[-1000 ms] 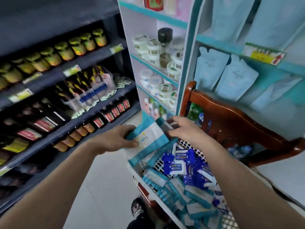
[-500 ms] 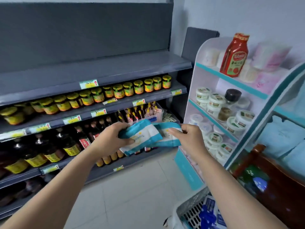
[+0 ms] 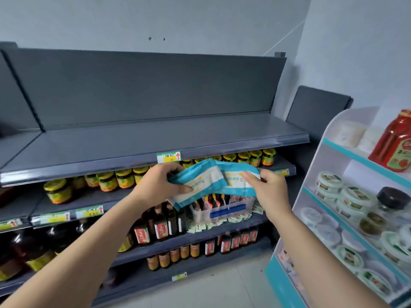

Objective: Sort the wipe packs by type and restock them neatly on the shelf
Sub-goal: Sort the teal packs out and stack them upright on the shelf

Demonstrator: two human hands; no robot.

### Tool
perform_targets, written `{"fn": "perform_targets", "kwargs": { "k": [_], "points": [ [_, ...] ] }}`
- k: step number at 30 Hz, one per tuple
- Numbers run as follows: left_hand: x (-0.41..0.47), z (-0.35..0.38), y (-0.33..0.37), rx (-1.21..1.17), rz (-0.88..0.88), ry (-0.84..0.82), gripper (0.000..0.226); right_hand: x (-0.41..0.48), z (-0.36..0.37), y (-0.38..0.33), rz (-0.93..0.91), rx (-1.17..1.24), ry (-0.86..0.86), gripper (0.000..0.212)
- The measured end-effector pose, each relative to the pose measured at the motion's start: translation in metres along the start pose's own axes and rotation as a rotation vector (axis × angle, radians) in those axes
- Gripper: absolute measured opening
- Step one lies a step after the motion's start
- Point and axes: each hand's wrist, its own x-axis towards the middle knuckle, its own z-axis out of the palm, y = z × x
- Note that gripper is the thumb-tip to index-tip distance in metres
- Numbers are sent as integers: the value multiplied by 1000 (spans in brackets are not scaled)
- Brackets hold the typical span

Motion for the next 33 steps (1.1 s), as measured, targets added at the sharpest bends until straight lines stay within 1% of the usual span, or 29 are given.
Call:
{"fn": "perform_targets", "kwargs": {
  "k": [2,4,6,8,9,17,19,24,28,33],
  "points": [
    [24,-7,-11,-13,-15,15,30,24,10,-1,-15,-7,10,24],
    [50,-13,-16,-36,-30,29,37,51,18,-1,-36,-11,18,22],
    [79,-19,-18,-40,-40,44,42,83,25,3,-63,-14,46,26],
    [109,-23,-20,-40,-55,62,34,117,31,9,-76,6,69,34],
    [125,-25,-21,-55,-66,78,31,135,33,10,-76,21,78,34],
    [247,-36,-33,-152,-191,172,36,257,50,12,-33,84,48,17],
    [273,-35,-39,-129,-219,185,35,278,56,20,-15,116,26,10],
    [341,-32,-61,-135,-242,218,32,326,76,41,52,147,-70,6],
    [395,-22,-78,-92,-200,179,27,366,93,58,117,133,-151,5],
    [457,-6,-95,-35,-167,118,25,413,117,73,142,120,-213,2]
  ]
}}
